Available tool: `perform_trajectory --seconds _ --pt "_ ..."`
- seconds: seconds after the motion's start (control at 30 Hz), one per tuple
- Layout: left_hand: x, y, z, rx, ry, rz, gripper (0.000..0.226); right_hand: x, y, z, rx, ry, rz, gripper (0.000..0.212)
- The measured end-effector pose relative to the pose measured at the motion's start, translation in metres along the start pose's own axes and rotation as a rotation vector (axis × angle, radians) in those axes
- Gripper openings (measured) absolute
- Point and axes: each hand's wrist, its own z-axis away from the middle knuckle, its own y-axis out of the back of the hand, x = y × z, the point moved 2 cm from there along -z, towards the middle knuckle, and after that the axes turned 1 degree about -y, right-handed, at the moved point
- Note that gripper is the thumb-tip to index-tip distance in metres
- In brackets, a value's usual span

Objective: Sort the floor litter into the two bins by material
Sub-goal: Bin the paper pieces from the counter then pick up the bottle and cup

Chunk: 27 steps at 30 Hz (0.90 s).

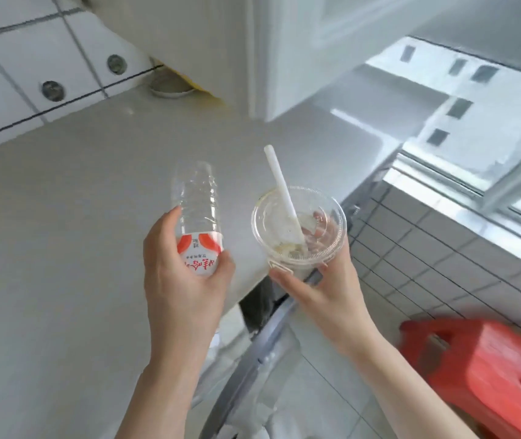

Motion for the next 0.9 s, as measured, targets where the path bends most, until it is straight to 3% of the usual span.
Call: perform_trajectory --seconds 0.17,0.4,0.7,0.9 --pt "0.048 -0.054 0.039 -0.148 -0.136 -0.01 0.072 0.024 0.077 0.047 0.181 -0.053 0.043 0.072" --pt "0.115 -0.126 0.135 -0.324 -0.258 0.01 0.072 0.07 0.192 0.144 0.418 -0.168 0.068 0.081" --pt "0.177 -0.215 0.327 -0.639 -0.348 0.056 0.073 0.129 0.327 0.312 0.66 -0.332 0.171 0.067" --pt "0.213 -0.262 0.425 -0.842 -0.384 0.083 0.072 0.163 0.393 0.399 0.86 -0.459 0.123 0.073"
